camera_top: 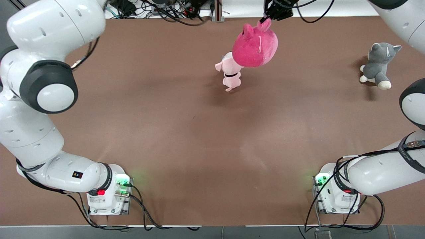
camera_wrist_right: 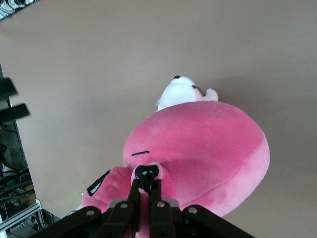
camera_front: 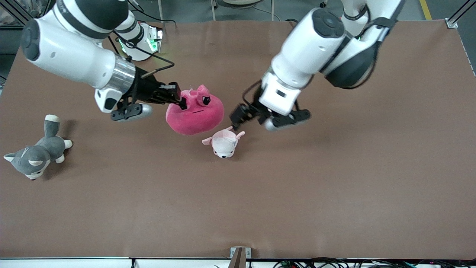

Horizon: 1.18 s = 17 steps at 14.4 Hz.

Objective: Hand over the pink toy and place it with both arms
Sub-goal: 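Grasp the pink plush with the right gripper while the left gripper releases, then carry the pink plush with the right gripper while the left gripper withdraws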

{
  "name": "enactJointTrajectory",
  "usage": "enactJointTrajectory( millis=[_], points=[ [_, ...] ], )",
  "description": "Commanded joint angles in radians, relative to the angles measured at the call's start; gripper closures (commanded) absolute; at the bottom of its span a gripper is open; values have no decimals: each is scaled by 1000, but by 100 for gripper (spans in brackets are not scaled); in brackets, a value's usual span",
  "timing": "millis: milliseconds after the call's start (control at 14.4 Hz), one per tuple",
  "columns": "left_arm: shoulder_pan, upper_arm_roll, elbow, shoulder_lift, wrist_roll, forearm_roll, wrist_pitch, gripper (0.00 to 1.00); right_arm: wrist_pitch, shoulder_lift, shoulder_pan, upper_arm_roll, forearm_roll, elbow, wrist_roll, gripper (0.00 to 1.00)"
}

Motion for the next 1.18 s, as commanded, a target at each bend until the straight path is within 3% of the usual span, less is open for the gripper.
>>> enactJointTrajectory(
  millis=[0, 485, 970, 1109],
  points=[
    [78, -3, 6, -3, 43, 43, -55, 0, -42, 3, -93, 7, -8, 13, -60, 97],
    [291, 0, 9, -29, 451, 174, -312, 0, -131, 111, -349, 10, 7, 13, -244, 98],
    [417, 0, 12, -112, 648, 192, -432, 0, -140, 236, -480, 10, 22, 20, -408, 99],
    [433, -1, 12, -124, 698, 192, -482, 0, -174, 271, -506, 10, 63, 21, -461, 99]
  ],
)
